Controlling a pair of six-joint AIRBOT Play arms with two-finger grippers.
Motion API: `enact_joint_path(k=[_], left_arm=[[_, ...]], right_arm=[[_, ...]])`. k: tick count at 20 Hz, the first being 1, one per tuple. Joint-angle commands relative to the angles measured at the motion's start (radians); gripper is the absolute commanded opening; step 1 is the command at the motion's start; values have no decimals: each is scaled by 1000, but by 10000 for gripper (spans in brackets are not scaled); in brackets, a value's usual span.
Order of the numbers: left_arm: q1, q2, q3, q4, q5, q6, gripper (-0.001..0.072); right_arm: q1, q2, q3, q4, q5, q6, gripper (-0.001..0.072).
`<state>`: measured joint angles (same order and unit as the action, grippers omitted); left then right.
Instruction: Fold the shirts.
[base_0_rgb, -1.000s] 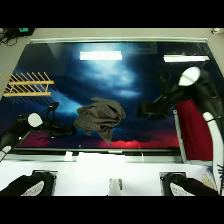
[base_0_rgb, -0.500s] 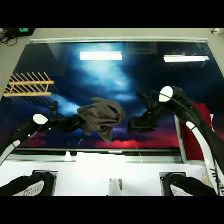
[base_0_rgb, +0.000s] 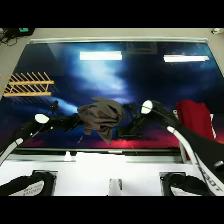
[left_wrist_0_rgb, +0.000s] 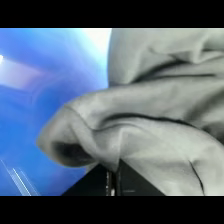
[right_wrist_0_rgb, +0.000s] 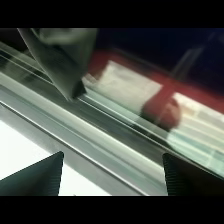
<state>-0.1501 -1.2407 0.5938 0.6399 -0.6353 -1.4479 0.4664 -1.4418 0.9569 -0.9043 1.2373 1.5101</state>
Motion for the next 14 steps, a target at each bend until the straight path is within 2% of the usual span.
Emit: enact_joint_path(k=[1, 4, 12, 13, 14], left_arm=[[0, 32, 0, -5, -19, 26, 34], [0, 53, 0, -5, -31, 26, 34], [0, 105, 0, -5, -57, 26, 34], [0, 120, 0, -5, -57, 23, 34], [0, 137, 0, -5, -57, 23, 34]], right_arm=[[32, -90, -11, 195, -147, -60, 660], [32, -121, -11, 272, -194, -78, 660], [76, -180, -11, 343, -209, -100, 659], [105, -183, -10, 346, -227, -101, 646], [127, -183, -10, 346, -250, -108, 530]])
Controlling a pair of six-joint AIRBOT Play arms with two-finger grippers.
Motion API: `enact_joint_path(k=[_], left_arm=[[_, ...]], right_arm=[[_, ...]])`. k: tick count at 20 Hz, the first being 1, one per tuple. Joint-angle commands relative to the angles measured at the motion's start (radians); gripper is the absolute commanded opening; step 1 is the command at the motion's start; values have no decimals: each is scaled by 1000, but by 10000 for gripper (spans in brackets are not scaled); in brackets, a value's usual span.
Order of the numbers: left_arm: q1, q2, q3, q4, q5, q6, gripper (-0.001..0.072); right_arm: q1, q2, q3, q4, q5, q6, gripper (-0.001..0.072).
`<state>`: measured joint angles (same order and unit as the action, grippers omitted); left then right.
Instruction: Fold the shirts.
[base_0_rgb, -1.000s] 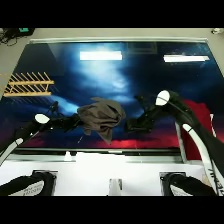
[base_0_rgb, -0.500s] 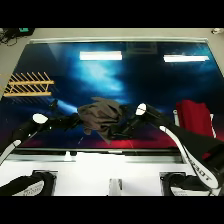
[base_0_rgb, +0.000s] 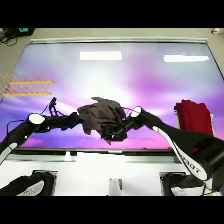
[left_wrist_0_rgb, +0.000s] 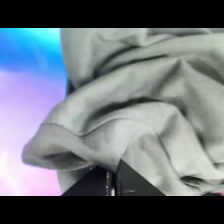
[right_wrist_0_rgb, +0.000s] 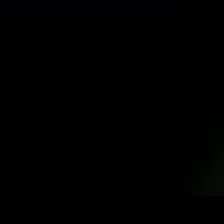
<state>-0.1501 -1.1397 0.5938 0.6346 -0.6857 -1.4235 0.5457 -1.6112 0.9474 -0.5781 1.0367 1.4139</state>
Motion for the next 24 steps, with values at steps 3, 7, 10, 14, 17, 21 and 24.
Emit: enact_joint_path(k=[3, 7, 10, 14, 17, 21, 24], left_arm=[[6, 96, 8, 0, -26, 42, 34], [135, 282, 143, 1, -120, 157, 33], [316, 422, 382, 1, -146, 189, 33], [544, 509, 812, 0, -126, 90, 33], [600, 524, 1082, 0, -54, 31, 33], [600, 528, 1215, 1, 39, 31, 33], [600, 518, 1216, 1, 58, 31, 33]], right_arm=[[59, -3, 19, 16, -53, -8, 29], [-79, 169, 100, -199, 72, 11, 29], [-317, 412, 219, -310, 145, 11, 29], [-622, 746, 488, -369, 91, -31, 29], [-713, 937, 632, -480, -67, -43, 29], [-718, 1068, 660, -784, -135, 131, 29], [-718, 1093, 660, -856, -30, 161, 30]])
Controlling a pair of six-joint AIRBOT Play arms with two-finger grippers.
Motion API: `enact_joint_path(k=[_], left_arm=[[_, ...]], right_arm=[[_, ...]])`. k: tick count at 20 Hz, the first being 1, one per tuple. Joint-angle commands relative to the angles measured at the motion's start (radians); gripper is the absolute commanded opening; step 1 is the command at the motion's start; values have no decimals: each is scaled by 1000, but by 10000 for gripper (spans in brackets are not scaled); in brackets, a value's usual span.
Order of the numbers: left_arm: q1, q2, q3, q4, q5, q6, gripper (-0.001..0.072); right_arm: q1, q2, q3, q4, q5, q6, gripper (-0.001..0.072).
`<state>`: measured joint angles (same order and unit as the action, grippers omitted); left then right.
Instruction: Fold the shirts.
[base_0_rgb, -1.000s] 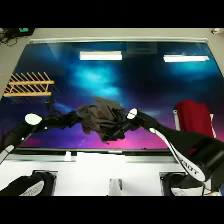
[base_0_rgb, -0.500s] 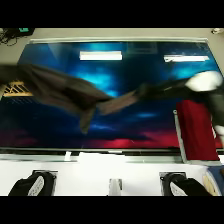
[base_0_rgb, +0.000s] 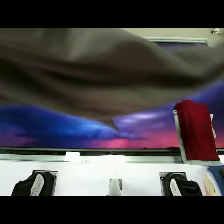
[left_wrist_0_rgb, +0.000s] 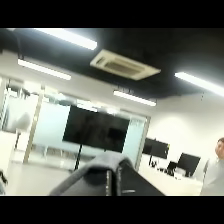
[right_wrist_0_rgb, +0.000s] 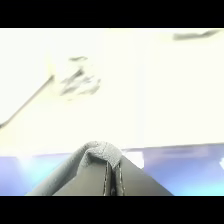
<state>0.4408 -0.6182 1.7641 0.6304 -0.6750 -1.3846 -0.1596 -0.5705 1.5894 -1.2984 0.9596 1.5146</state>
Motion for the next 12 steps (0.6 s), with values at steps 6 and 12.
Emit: enact_joint_path(k=[6, 12], left_arm=[[9, -135, 6, 61, -32, -8, 33], [-220, -366, -364, 61, -55, 82, 34]], right_arm=[[-12, -25, -68, -143, 529, 88, 30], [-12, -22, -685, -15, 419, 162, 30]])
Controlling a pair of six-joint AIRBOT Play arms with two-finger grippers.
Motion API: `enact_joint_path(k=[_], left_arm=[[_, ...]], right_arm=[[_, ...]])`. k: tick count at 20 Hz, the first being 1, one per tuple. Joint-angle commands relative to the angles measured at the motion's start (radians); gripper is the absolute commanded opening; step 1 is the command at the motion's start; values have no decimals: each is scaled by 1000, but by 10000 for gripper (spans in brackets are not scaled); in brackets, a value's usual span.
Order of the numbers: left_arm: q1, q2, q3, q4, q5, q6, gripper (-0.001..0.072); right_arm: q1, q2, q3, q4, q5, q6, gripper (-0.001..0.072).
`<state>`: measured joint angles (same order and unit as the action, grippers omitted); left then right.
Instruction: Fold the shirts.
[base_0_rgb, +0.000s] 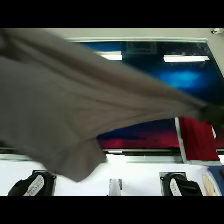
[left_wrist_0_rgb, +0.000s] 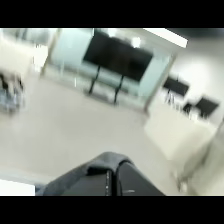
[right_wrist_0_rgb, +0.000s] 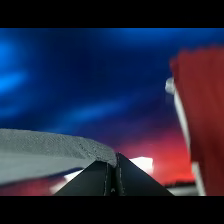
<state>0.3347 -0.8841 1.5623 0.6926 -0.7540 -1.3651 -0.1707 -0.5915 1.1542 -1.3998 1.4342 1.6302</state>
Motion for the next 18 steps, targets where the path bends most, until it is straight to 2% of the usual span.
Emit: enact_joint_path(k=[1, 4, 6, 7, 8, 9, 10, 11, 12, 13, 14, 15, 16, 17, 18], left_arm=[[-183, -153, -230, -2, 70, 84, 34], [-348, -348, -360, -1, 122, 100, 35], [-398, -473, -375, -2, 24, 61, 37], [-411, -525, -375, -5, -39, 9, 99], [-416, -559, -375, -5, -91, -37, 318], [-410, -579, -374, -4, -151, -63, 611], [-386, -583, -373, 0, -218, -61, 650], [-354, -580, -367, 17, -289, -61, 645], [-305, -572, -355, 65, -391, -61, 597], [-250, -559, -351, 145, -492, -61, 507], [-202, -544, -354, 250, -578, -62, 456], [-159, -526, -370, 387, -649, -84, 447], [-130, -504, -414, 491, -675, -127, 449], [-105, -475, -491, 520, -670, -131, 481], [-89, -452, -581, 491, -638, -124, 576]], right_arm=[[0, -1, -336, 137, -108, 63, 30], [0, -1, -515, 196, -164, 78, 30], [0, -1, -552, 194, -125, 79, 30], [0, 0, -551, 194, -106, 67, 30], [0, 2, -551, 194, -93, 63, 30], [0, 3, -551, 194, -88, 61, 30], [0, 3, -551, 194, -90, 60, 30], [0, 2, -551, 194, -93, 60, 30], [0, 3, -551, 194, -93, 60, 30], [0, 3, -551, 195, -93, 60, 30], [0, 2, -551, 195, -93, 60, 30], [0, 2, -551, 194, -95, 60, 30], [0, 2, -551, 195, -96, 60, 30], [0, 2, -551, 195, -97, 60, 30], [0, 2, -552, 195, -97, 60, 30]])
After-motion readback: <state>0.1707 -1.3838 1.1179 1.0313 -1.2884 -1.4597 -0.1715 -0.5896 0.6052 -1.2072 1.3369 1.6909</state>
